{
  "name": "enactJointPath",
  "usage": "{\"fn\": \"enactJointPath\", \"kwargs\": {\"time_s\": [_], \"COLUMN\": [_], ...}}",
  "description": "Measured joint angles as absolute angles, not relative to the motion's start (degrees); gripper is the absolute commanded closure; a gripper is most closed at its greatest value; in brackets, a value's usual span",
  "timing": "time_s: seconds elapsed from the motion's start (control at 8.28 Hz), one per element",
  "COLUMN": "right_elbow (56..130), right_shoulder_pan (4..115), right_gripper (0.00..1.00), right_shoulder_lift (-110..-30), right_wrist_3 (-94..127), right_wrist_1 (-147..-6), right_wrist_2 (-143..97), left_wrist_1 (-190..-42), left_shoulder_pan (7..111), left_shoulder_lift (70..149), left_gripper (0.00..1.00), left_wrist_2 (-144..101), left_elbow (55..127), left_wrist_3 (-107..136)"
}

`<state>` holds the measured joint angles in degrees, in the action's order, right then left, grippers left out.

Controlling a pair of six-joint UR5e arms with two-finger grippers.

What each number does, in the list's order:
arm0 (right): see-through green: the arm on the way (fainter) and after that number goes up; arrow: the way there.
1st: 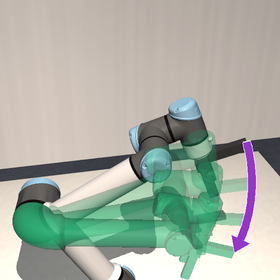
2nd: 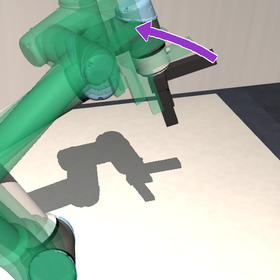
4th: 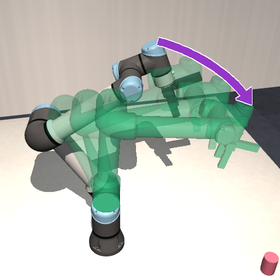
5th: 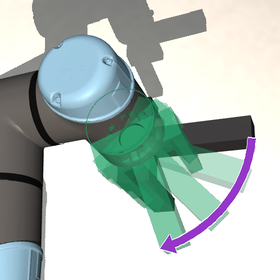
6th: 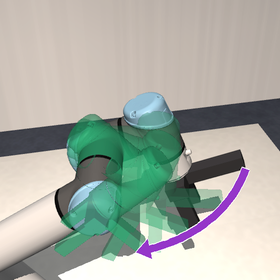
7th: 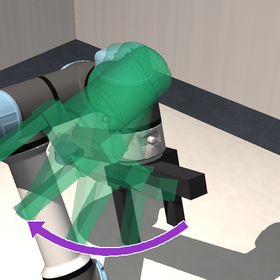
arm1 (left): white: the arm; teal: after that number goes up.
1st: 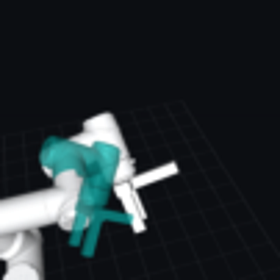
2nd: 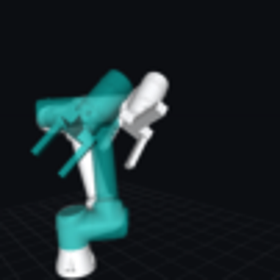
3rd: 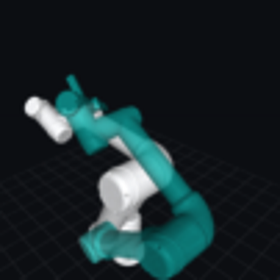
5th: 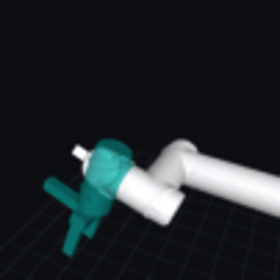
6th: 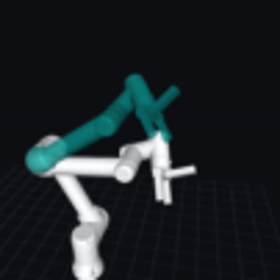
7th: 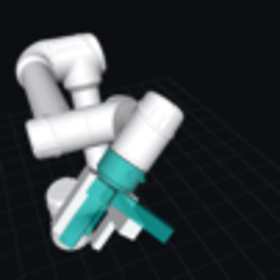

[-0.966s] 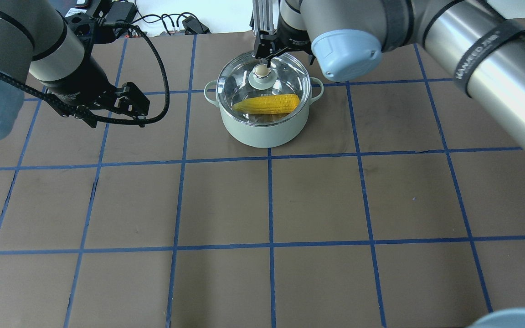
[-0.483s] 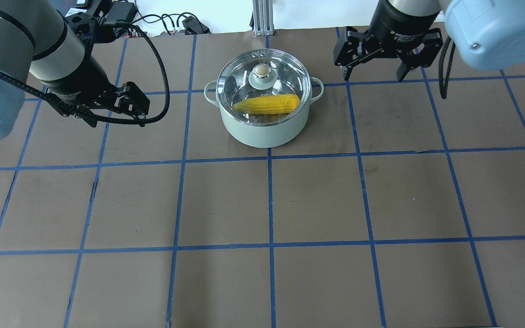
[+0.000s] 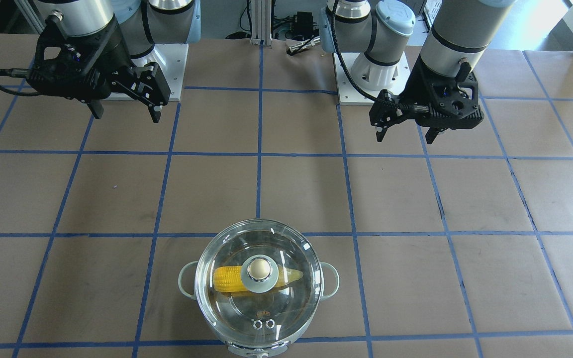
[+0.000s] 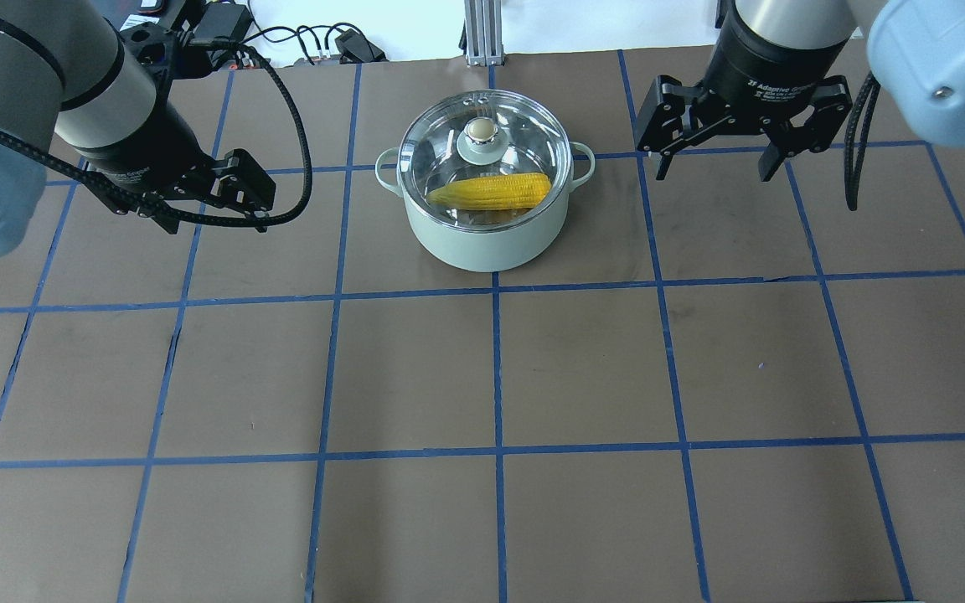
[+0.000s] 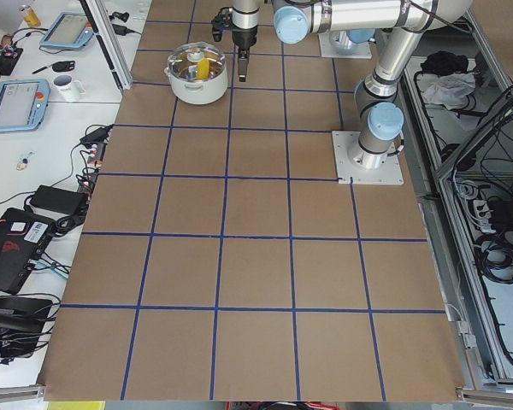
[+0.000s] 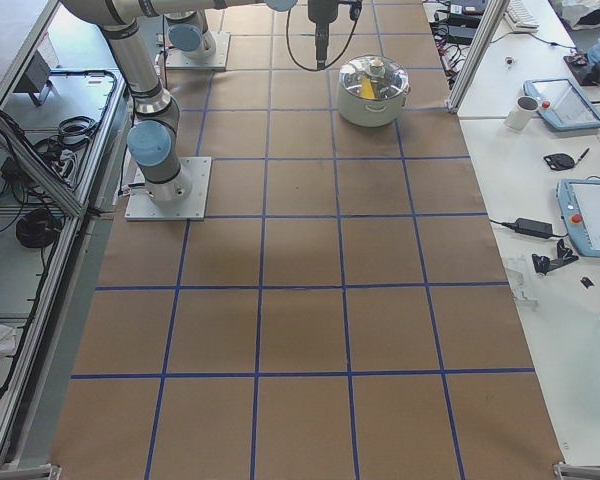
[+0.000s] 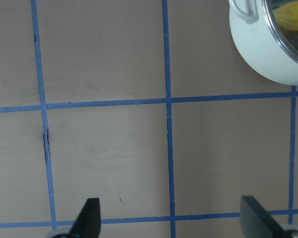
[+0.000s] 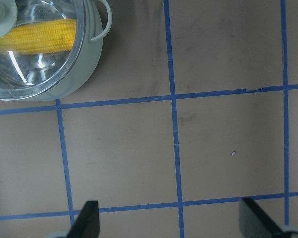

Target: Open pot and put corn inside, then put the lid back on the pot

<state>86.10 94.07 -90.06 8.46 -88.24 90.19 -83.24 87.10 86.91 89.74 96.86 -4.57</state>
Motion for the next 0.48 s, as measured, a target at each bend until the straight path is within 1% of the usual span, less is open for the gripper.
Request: {"fn": "enactJointPath", "kwargs": {"time_s": [0.48], "right_elbow": [86.3], "right_shoulder_pan": [94.1], "right_gripper": [0.00], "right_shoulder_lift": [-90.3], "right_wrist_3": [8.2], "right_wrist_1": [-88.8], "right_wrist_2": [90.4], "left_wrist_1": [-83.2], "left_shoulder_pan": [87.1], "left_shoulder_lift": [86.9], "left_gripper": [0.00], "left_wrist_2": [89.7], "left_elbow": [96.9], "left_wrist_3": [-4.2]}}
